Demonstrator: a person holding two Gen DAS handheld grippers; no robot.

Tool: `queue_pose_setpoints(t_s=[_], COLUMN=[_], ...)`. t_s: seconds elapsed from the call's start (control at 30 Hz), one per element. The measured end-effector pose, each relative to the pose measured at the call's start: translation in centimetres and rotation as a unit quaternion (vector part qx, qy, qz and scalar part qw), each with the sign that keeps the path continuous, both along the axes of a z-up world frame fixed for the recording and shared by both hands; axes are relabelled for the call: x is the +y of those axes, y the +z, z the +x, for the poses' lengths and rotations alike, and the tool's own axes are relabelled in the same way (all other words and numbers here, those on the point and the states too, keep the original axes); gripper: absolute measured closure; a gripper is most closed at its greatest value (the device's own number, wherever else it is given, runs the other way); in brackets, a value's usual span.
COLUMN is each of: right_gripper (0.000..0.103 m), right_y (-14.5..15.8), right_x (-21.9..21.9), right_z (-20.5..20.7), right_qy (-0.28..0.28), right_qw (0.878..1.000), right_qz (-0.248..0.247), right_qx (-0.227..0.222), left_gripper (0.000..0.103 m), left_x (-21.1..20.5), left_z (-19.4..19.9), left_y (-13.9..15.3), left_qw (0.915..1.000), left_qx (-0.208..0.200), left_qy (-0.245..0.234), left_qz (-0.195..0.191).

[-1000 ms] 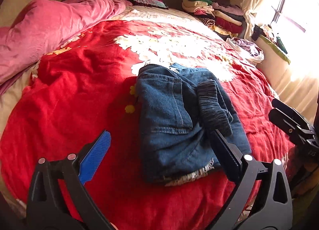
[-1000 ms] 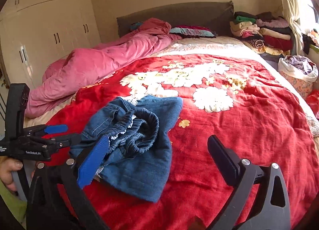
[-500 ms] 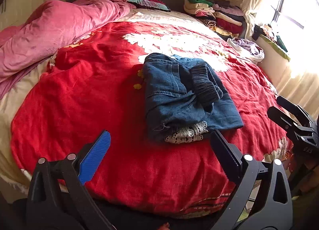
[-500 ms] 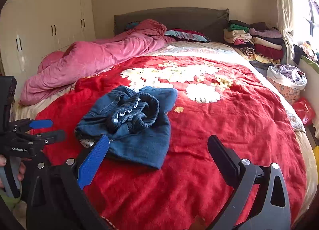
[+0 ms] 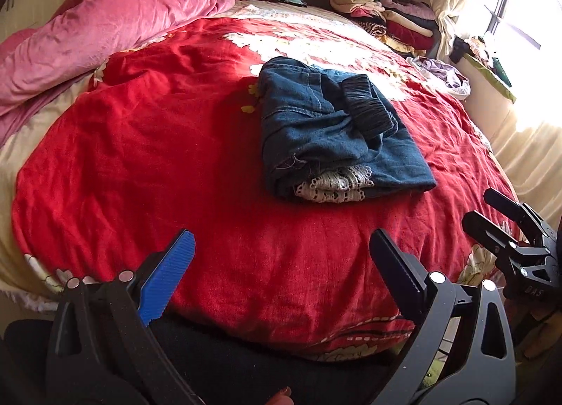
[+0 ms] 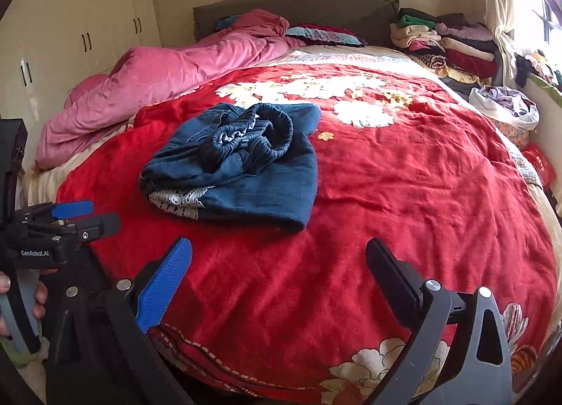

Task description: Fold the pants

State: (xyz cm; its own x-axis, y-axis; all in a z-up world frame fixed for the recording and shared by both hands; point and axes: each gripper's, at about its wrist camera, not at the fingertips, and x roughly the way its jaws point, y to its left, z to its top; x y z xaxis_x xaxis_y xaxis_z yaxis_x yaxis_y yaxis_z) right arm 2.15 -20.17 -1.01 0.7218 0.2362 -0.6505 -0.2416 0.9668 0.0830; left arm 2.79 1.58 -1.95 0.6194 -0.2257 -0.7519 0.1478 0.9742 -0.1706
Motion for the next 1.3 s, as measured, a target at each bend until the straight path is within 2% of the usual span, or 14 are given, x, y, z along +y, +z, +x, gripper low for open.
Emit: queue_pose_setpoints(t_s=[1.3], right_gripper=[0.005], right_y=[0.7], right_x=[0.3], right_z=[-0.7], right_qy=[0.002], right_qw=[1.0], right_qz=[0.002], right_qx=[0.003], left_gripper=[0.01], left_x=[0.6], left_z=[-1.5], left_y=[1.1], left_qw=[0.9999], left_qx=[-0.006], left_qy=[0.012], left_qz=[-0.002])
